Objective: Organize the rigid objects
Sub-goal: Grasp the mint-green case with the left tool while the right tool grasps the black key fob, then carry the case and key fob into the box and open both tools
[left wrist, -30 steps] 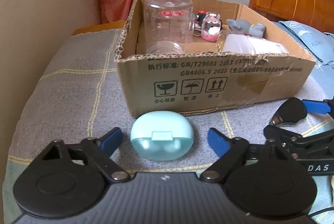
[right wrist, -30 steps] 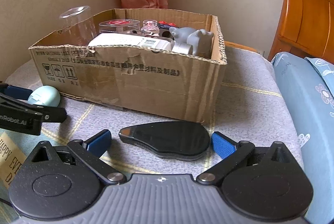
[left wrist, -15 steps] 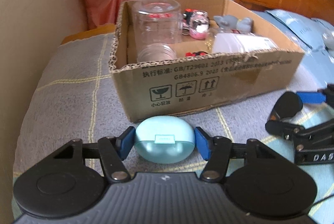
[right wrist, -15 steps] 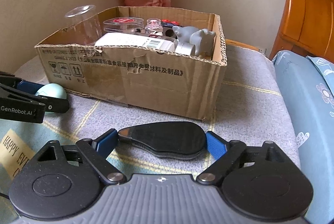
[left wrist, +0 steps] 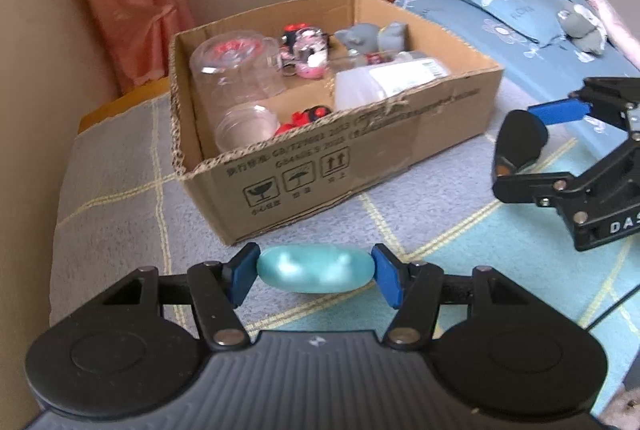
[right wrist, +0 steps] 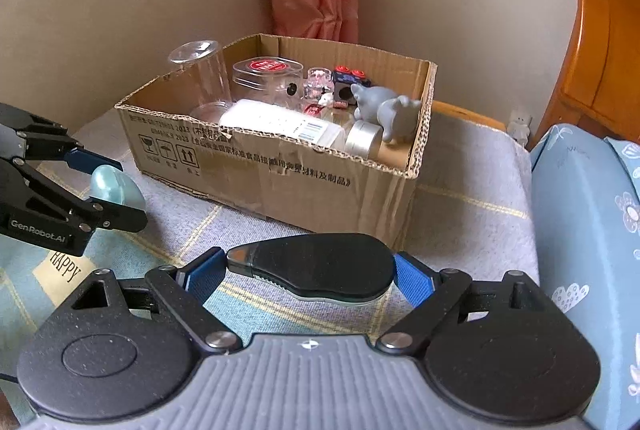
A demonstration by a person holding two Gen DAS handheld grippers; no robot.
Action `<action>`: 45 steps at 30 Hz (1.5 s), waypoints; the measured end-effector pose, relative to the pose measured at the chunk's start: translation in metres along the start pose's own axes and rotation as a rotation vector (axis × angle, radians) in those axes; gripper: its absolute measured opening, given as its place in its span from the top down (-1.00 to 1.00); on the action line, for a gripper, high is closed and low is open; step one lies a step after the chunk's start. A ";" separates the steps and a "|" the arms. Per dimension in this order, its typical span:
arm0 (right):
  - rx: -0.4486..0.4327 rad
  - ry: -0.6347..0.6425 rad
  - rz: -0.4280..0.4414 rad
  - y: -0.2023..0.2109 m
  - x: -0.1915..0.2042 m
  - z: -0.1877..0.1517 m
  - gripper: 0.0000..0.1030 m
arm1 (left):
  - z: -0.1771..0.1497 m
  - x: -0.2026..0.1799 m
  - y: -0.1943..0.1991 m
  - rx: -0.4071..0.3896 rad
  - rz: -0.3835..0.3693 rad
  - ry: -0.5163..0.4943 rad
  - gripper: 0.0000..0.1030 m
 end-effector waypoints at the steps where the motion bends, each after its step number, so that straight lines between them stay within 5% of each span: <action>1: -0.002 0.008 0.001 0.002 0.001 0.001 -0.80 | 0.003 -0.001 0.004 -0.002 -0.010 -0.007 -0.17; 16: -0.102 0.110 0.044 0.038 -0.004 0.057 -0.80 | 0.092 -0.014 0.033 -0.120 -0.123 -0.054 -0.17; 31: -0.075 0.071 0.023 0.012 -0.035 0.086 -0.80 | 0.131 -0.008 -0.028 -0.091 0.001 -0.083 -0.19; 36: -0.072 0.054 0.019 -0.001 -0.042 0.096 -0.80 | 0.134 -0.006 -0.015 -0.152 0.032 -0.096 -0.71; 45: -0.056 0.001 0.038 -0.024 -0.051 0.115 -0.80 | 0.131 0.013 0.025 -0.219 0.088 -0.091 -0.96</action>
Point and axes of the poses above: each gripper's, at about its wrist camera, not at the fingertips, and y roughly against the way its jaws point, x to its left, z to its top, the point moved 6 cm from there along -y, roughly the way its jaws point, and after that the axes turned 7 degrees about z, right-handed, at the moved point
